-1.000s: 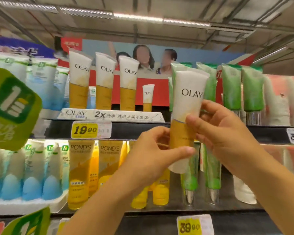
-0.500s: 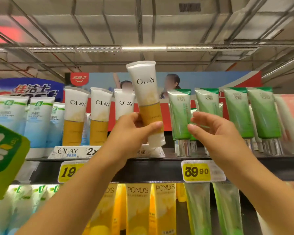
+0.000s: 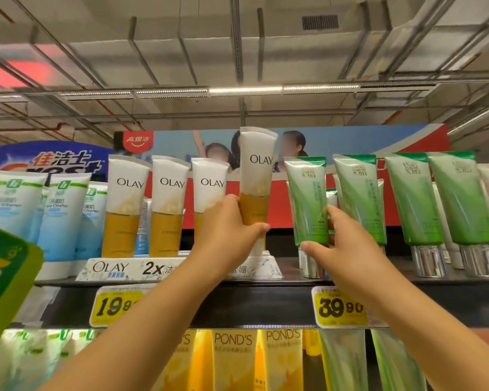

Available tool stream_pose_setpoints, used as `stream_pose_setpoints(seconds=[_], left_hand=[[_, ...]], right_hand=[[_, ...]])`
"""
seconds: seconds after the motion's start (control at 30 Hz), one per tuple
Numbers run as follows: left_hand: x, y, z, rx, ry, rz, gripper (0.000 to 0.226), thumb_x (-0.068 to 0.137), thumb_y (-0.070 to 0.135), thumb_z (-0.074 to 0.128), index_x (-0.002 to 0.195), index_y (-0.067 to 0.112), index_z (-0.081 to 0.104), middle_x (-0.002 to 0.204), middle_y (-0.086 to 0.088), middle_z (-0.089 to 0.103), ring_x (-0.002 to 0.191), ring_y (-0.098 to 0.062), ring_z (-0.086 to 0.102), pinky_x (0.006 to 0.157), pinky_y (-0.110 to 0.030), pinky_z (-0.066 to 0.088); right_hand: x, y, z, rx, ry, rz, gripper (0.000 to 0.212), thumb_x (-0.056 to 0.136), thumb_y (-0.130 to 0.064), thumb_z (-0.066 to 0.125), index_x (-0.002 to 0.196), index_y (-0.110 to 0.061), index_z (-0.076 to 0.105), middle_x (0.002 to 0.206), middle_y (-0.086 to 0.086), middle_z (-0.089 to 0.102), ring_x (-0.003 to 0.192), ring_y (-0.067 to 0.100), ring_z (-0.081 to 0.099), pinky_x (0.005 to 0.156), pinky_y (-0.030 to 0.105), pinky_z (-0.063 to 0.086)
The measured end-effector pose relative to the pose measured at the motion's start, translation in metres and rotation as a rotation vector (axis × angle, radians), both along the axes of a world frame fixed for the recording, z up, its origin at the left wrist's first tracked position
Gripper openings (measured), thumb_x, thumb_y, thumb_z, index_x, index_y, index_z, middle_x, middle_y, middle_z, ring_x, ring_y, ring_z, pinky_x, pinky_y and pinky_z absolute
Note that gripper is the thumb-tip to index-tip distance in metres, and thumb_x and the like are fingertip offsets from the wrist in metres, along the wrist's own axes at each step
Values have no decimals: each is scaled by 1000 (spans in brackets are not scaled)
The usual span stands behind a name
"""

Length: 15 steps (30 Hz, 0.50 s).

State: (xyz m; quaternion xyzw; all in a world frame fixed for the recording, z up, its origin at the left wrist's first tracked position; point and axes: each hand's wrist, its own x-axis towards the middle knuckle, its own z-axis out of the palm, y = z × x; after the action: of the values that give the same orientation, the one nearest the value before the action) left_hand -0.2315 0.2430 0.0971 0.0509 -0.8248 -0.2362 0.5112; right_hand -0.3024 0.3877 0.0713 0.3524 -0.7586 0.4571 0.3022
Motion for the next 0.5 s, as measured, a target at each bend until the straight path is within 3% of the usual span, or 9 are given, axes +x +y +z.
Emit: stream_pose_setpoints(seconds=[0.17, 0.3, 0.5], left_hand=[[-9, 1, -3, -1, -30, 79, 38, 78, 36, 72, 104, 14, 55, 100, -2, 62, 88, -18, 58, 73, -29, 47], [-9, 1, -4, -2, -69, 107, 42, 78, 35, 72, 107, 13, 50, 104, -4, 61, 92, -22, 58, 77, -33, 49], [-6, 4, -5, -13, -145, 169, 41, 79, 34, 71, 104, 13, 47, 93, -1, 54, 84, -21, 53, 67, -29, 41]], right_hand=[[-3, -5, 2, 13, 19, -49, 57, 88, -26, 63, 136, -10, 36, 133, 8, 50, 121, 25, 48, 96, 34, 41], [-2, -6, 2, -7, 15, -40, 44, 89, -31, 61, 124, -12, 42, 122, 6, 53, 110, 23, 50, 81, 27, 37], [-3, -8, 3, -10, 31, -32, 36, 90, -30, 59, 119, -12, 45, 117, 5, 55, 100, 20, 49, 78, 27, 36]])
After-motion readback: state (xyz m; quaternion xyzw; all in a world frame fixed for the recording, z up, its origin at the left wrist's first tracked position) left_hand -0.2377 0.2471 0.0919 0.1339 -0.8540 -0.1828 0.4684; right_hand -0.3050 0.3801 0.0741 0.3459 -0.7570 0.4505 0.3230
